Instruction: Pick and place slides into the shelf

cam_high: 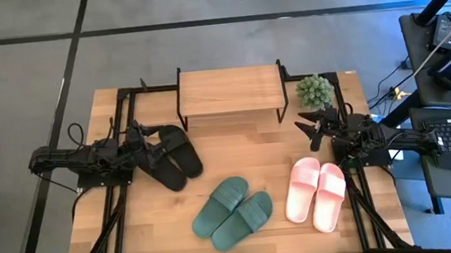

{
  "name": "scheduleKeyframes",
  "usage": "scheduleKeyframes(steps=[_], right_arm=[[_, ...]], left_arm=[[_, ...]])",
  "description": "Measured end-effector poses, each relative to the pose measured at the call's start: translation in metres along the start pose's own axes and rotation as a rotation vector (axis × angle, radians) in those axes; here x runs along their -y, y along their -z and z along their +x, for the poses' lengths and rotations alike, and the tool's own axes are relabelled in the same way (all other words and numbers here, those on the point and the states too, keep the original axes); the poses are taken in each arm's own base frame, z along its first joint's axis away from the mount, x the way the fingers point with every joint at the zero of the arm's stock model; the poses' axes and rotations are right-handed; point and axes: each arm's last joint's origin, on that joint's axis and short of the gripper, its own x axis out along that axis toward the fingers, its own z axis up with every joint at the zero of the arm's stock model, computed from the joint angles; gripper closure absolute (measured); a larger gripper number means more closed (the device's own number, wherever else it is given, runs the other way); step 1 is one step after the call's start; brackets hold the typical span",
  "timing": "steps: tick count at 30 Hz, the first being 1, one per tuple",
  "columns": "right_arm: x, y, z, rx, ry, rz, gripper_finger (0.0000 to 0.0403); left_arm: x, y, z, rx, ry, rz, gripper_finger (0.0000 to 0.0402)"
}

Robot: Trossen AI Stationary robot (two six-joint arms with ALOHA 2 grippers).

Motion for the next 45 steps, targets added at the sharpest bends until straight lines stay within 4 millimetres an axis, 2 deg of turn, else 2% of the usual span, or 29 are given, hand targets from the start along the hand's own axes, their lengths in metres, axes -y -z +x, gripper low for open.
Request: scheduleKeyframes(steps=[11,22,45], right_arm=[[0.0,0.0,0.0,0.0,0.0,0.005,0.0195],[-0.0001,-0.0001,0.0,0.0,-0.001,0.291,0.0195],[-0.0009,-0.0037,-0.0001,0.034,-0.014,0.299,0.0195]], left_arm=[[0.0,-0.0001,0.0,0.0,0.0,0.0,0.0128],[0.0,0.0,0.0,0.0,0.0,0.0,0.0128],[0.0,0.0,0.0,0.0,0.0,0.0,0.0128]])
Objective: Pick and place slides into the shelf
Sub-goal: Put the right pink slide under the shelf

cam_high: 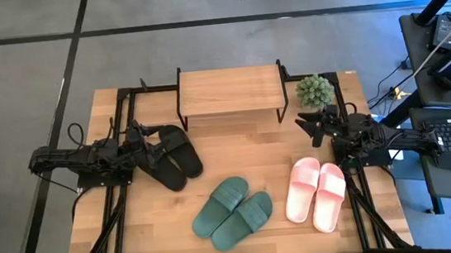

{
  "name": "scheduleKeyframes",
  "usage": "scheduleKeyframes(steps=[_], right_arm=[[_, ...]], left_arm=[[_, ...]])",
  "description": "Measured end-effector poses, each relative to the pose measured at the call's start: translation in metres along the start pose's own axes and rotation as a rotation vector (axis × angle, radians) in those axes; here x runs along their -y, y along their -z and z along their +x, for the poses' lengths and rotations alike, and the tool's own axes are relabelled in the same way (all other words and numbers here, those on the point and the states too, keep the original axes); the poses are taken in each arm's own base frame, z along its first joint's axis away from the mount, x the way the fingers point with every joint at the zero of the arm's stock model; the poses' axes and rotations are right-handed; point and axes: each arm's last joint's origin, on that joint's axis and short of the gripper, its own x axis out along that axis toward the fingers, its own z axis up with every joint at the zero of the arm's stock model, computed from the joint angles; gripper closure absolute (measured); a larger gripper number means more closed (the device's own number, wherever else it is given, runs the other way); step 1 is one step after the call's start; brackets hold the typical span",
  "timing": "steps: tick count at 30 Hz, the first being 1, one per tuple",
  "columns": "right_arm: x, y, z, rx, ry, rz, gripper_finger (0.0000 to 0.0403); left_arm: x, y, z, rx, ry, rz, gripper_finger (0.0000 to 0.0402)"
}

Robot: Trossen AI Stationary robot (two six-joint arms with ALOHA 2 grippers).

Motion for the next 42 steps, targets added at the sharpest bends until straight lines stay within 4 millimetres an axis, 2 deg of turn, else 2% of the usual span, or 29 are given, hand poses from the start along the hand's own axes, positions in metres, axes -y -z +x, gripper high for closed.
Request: scheduleKeyframes(steps=[9,29,33,36,42], right_arm=[[0.0,-0.001,0.0,0.008,-0.003,-0.135,0.0195],[0.0,0.0,0.0,-0.001,0.001,-0.13,0.0195],[-0.001,0.001,0.0,-0.015,-0.042,-0.239,0.0195],[-0.008,-0.007,-0.003,-0.018,-0.122,-0.278,0.0195],[-0.029,-0.036,-0.007,-0.046,-0.18,-0.413,0.0195]], left_arm=[[0.0,0.0,0.0,0.0,0.0,0.0,0.0128],[0.0,0.0,0.0,0.0,0.0,0.0,0.0128],[0.0,0.0,0.0,0.0,0.0,0.0,0.0128],[0.0,0.0,0.0,0.0,0.0,0.0,0.0128],[0.0,0.0,0.0,0.0,0.0,0.008,0.0128]])
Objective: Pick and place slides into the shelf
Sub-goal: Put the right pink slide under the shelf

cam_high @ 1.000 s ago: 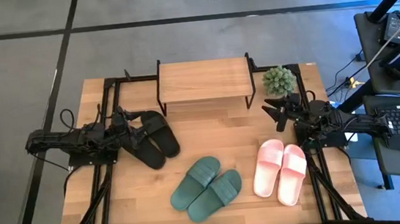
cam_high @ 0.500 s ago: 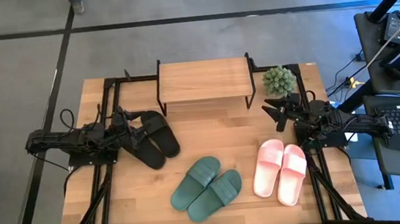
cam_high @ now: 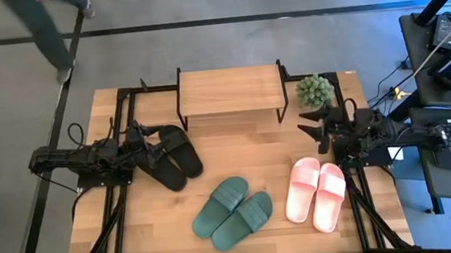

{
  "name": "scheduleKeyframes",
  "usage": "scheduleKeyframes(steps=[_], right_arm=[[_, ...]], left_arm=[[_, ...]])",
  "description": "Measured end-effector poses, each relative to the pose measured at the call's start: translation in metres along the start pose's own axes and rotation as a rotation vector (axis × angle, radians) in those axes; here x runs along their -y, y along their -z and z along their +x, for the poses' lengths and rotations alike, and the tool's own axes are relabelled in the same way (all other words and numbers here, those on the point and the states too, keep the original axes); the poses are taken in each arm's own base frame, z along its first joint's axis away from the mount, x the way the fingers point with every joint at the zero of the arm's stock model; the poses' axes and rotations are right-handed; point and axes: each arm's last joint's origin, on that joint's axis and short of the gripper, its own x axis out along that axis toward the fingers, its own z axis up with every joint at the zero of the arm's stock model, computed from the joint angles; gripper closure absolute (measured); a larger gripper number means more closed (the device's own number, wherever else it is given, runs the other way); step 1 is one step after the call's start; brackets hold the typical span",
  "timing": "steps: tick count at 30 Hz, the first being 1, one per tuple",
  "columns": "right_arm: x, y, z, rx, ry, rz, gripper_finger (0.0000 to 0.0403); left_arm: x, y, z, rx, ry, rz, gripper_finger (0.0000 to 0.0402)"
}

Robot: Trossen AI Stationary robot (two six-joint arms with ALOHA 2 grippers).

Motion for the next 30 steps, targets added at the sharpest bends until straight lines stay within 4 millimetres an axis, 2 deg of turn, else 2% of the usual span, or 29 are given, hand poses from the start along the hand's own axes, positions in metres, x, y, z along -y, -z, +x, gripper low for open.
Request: scheduleKeyframes(steps=[3,6,9,12,17,21,25,30], right_arm=[[-0.007,-0.027,0.006,-0.025,-0.027,-0.081,0.0195],[-0.017,-0.056,0.018,-0.125,-0.045,-0.145,0.0195],[-0.029,-0.075,0.036,-0.337,-0.049,-0.193,0.0195],[-0.045,-0.083,0.054,-0.607,-0.039,-0.168,0.0195],[-0.081,-0.07,0.076,-1.05,0.061,-0.118,0.0195],[-0.117,-0.048,0.079,-1.319,0.139,-0.102,0.0195],[-0.154,-0.024,0.067,-1.44,0.219,-0.127,0.0195],[-0.193,-0.001,0.039,-1.47,0.316,-0.049,0.0195]], left_arm=[[0.0,0.0,0.0,0.001,0.0,0.031,0.0128],[0.0,0.0,0.0,0.0,0.0,0.032,0.0128],[0.0,0.0,0.0,0.0,0.0,0.031,0.0128],[0.0,0.0,0.0,0.0,0.0,0.031,0.0128],[0.0,0.0,0.0,0.0,0.0,0.03,0.0128],[0.0,0.0,0.0,0.0,0.0,0.031,0.0128],[0.0,0.0,0.0,0.001,0.0,0.038,0.0128],[0.0,0.0,0.0,0.0,0.0,0.039,0.0128]])
